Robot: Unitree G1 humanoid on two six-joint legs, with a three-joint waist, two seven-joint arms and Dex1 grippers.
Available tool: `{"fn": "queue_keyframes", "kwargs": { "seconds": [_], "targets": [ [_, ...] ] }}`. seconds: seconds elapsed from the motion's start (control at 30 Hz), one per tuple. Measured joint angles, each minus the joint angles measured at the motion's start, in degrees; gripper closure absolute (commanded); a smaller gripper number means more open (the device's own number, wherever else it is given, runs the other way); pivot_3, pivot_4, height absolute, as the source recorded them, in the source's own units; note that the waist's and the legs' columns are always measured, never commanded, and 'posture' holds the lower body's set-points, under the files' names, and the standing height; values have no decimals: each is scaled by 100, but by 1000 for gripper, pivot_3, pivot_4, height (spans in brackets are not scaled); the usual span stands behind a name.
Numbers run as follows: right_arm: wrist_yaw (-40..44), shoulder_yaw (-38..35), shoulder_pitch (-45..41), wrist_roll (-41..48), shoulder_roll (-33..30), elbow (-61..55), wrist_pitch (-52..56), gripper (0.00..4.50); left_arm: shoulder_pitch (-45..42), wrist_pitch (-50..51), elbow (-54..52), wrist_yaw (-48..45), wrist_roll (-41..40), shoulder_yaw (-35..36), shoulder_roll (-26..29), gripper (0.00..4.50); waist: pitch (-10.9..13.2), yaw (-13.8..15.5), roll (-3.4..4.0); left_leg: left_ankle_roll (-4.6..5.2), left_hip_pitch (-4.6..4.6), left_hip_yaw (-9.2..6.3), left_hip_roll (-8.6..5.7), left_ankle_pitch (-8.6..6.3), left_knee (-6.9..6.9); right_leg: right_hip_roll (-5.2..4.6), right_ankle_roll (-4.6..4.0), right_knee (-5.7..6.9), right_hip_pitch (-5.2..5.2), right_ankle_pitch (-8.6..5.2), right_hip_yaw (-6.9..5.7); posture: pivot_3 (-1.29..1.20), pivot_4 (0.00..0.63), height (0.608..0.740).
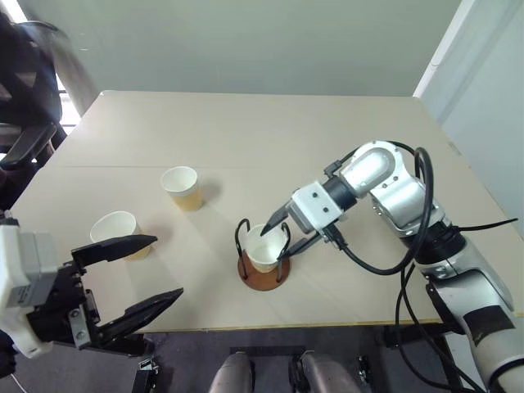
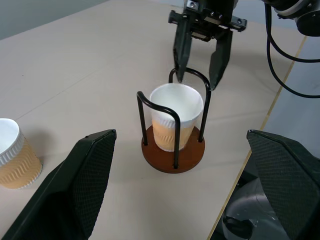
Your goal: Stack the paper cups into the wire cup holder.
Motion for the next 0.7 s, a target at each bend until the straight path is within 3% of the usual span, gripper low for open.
{"fn": "queue_keyframes", "kwargs": {
  "seconds": [0.03, 0.3, 0.5, 0.7],
  "targets": [
    [-4, 0, 0, 0, 0, 0, -3, 821, -5, 0, 3, 2, 0, 0, 13, 0, 0, 0, 0, 0, 0, 0, 0, 0, 0, 0, 0, 0, 0, 0, 0, 0, 150, 740],
    [-117, -406, -183, 157, -248, 484, 260, 821, -19, -8, 260, 3, 245, 224, 139, 0, 0, 14, 0, -1, -2, -2, 0, 0, 1, 0, -4, -1, -3, 0, 0, 0, 150, 740],
    [-418, -1828, -449, 1375, -728, 841, 2190, 821, 153, -7, 1230, -191, 1273, 1118, 499, 0, -1, 17, -2, -9, -4, 0, 0, -6, -4, 0, -10, -5, -6, -7, 1, 0, 150, 740],
    [-1034, -2147, 377, 1694, -858, 351, 3180, 821, -294, -41, 1994, 473, 2580, 522, 905, 0, -4, 47, -6, -10, 2, -1, 2, -6, -4, 1, 6, -2, -2, 3, -2, 0, 150, 740]
  ]
}}
